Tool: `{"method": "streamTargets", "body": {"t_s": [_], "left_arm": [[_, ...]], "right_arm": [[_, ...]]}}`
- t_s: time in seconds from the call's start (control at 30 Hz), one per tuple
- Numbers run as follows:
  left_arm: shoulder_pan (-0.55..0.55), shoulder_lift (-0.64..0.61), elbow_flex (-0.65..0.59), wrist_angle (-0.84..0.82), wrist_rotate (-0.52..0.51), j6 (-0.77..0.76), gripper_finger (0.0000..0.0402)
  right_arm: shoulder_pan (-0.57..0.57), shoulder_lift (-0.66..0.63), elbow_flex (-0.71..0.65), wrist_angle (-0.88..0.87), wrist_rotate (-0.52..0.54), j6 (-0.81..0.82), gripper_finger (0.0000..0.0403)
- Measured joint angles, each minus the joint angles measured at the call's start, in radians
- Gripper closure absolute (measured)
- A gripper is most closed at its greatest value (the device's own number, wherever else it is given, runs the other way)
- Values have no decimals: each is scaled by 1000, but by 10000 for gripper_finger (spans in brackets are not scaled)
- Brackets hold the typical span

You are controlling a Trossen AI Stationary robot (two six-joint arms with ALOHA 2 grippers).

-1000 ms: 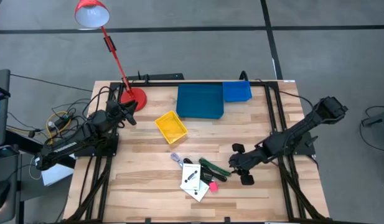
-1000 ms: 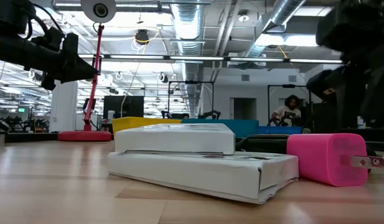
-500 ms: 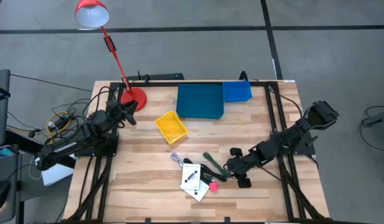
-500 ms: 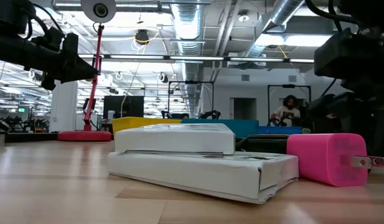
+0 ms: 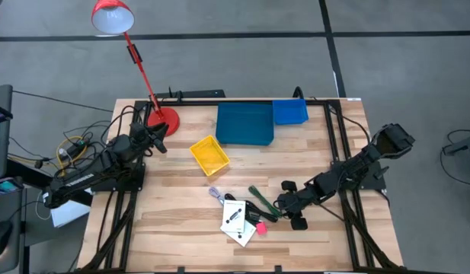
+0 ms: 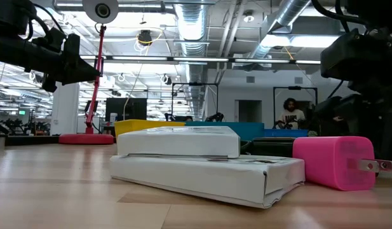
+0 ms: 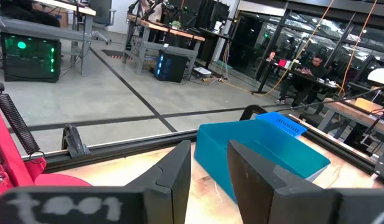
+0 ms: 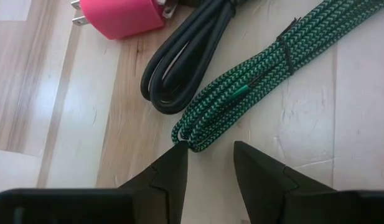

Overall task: Pick and place items into bin
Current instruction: Put the green charger cable into the dark blue bin

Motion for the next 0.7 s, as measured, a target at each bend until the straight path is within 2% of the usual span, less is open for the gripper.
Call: {"method": "streamTargets", "body": {"t_s": [0.33, 0.7], "left_arm": [[0, 0, 0, 0, 0, 0, 307], [0, 0, 0, 0, 0, 0, 307]], "right_arm": [[0, 0, 0, 11, 2, -11, 293], [0, 0, 0, 11, 4, -11, 376]]}}
